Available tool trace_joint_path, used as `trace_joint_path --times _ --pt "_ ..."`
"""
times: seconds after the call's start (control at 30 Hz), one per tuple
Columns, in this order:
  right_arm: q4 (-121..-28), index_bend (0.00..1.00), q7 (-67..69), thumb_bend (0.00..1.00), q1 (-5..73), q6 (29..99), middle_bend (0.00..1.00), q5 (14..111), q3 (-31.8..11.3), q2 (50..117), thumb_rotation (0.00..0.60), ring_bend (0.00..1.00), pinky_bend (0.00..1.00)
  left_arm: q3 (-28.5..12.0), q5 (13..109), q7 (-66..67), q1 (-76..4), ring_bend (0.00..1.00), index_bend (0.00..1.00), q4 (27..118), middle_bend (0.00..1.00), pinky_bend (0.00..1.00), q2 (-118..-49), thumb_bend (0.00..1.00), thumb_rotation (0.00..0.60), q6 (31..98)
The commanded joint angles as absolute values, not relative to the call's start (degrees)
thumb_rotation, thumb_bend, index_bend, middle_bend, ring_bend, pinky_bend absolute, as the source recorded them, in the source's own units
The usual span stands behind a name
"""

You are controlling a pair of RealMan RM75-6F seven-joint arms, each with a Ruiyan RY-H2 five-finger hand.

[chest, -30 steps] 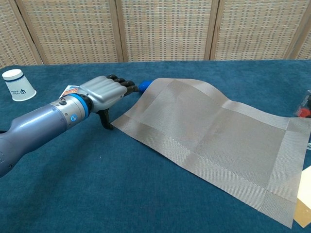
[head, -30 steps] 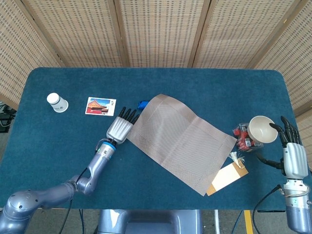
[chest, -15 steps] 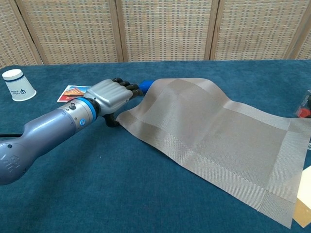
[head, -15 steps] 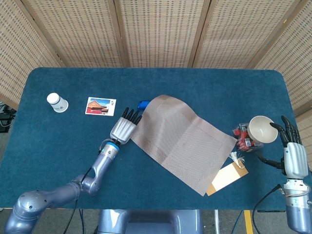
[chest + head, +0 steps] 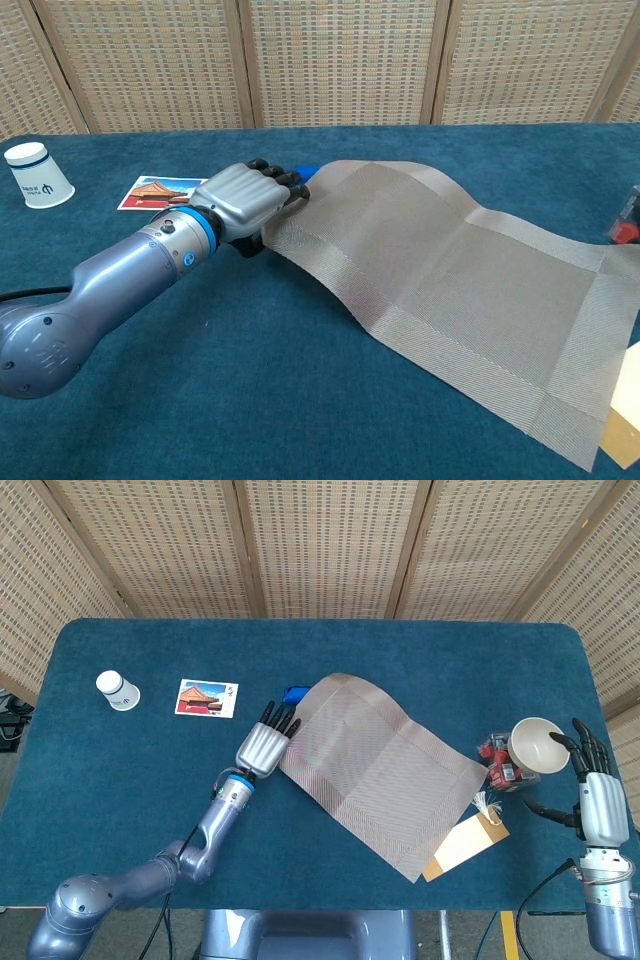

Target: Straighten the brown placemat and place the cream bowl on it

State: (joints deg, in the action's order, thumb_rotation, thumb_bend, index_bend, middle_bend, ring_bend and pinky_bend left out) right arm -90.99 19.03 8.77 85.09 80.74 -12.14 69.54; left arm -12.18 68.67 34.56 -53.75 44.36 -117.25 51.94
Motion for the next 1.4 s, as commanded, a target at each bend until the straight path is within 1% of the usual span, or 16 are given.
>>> trace_joint_path --times 0.03,0.07,0.13,0.2,0.23,0.33,0.5,0.6,0.77,0.87,1.0,1.17,1.3,1.4 --pt "-91.04 0.21 19.14 0.22 8.75 85.22 0.0 80.91 -12.1 69.54 0.6 0.0 0.0 -12.07 69.21 33.82 -53.69 0.0 0.3 44.05 0.0 0.0 -117.43 0.53 0.6 52.43" --pt "-91.05 0.21 19.2 0.22 8.72 85.29 0.0 80.99 -12.08 69.53 0.6 0.0 0.0 -12.05 69.54 33.27 -53.59 0.0 0.36 43.93 0.0 0.0 -117.52 0.53 0.6 52.87" --pt "-91.06 0.21 19.26 0.23 8.71 85.34 0.0 81.06 -12.05 69.54 0.6 0.0 0.0 -11.99 70.17 32.29 -53.45 0.0 0.55 43.71 0.0 0.0 -117.61 0.53 0.6 53.66" --pt "-91.13 0.21 19.31 0.23 8.73 85.31 0.0 81.11 -12.03 69.52 0.6 0.0 0.0 -11.92 70.85 31.21 -53.27 0.0 0.65 43.54 0.0 0.0 -117.63 0.53 0.6 54.51" --pt "-91.18 0.21 19.34 0.23 8.73 85.32 0.0 81.16 -12.0 69.52 0.6 0.0 0.0 -11.86 71.32 30.54 -53.16 0.0 0.69 43.43 0.0 0.0 -117.6 0.53 0.6 55.1" --pt "-91.25 0.22 19.31 0.23 8.72 85.37 0.0 81.34 -11.91 69.52 0.6 0.0 0.0 -11.75 72.35 29.1 -52.78 0.0 0.77 43.3 0.0 0.0 -117.45 0.53 0.6 56.61" --pt "-91.65 0.22 19.37 0.23 8.63 85.69 0.0 81.81 -11.75 69.37 0.6 0.0 0.0 -11.3 73.77 27.4 -51.77 0.0 0.82 44.02 0.0 0.0 -116.39 0.53 0.6 58.59" --pt "-91.97 0.22 19.45 0.23 8.54 85.88 0.0 82.13 -11.62 69.2 0.6 0.0 0.0 -11.01 74.12 27.29 -50.88 0.0 0.82 45.33 0.0 0.0 -115.25 0.53 0.6 59.36" --pt "-92.5 0.22 19.19 0.23 8.41 86.25 0.0 82.8 -11.3 69.02 0.6 0.0 0.0 -10.33 74.14 28.76 -48.37 0.0 0.82 50.01 0.0 0.0 -111.99 0.53 0.6 61.19" --pt "-92.81 0.22 18.84 0.23 8.39 86.27 0.0 83.1 -11.05 69.0 0.6 0.0 0.0 -9.58 73.54 30.87 -46.12 0.0 0.83 55.12 0.0 0.0 -108.76 0.53 0.6 62.16" --pt "-93.17 0.22 18.44 0.23 8.45 86.15 0.0 83.53 -10.68 68.98 0.6 0.0 0.0 -8.24 71.08 36.42 -42.34 0.0 0.83 64.5 0.0 0.0 -103.43 0.53 0.6 63.37" --pt "-93.42 0.22 18.1 0.23 8.55 85.91 0.0 84.1 -10.17 69.2 0.6 0.0 0.0 -6.42 69.51 40.53 -39.03 0.0 0.84 72.82 0.0 0.0 -98.84 0.53 0.6 65.36" --pt "-93.86 0.22 17.08 0.23 8.53 86.13 0.0 85.46 -9.28 69.55 0.6 0.0 0.0 -3.0 68.91 43.42 -35.2 0.0 0.84 81.06 0.0 0.0 -93.98 0.53 0.6 67.73" --pt "-94.21 0.22 16.6 0.23 8.44 86.28 0.0 86.01 -8.82 69.73 0.6 0.0 0.0 -1.07 68.73 44.42 -33.47 0.0 0.84 85.36 0.0 0.0 -91.51 0.53 0.6 68.4"
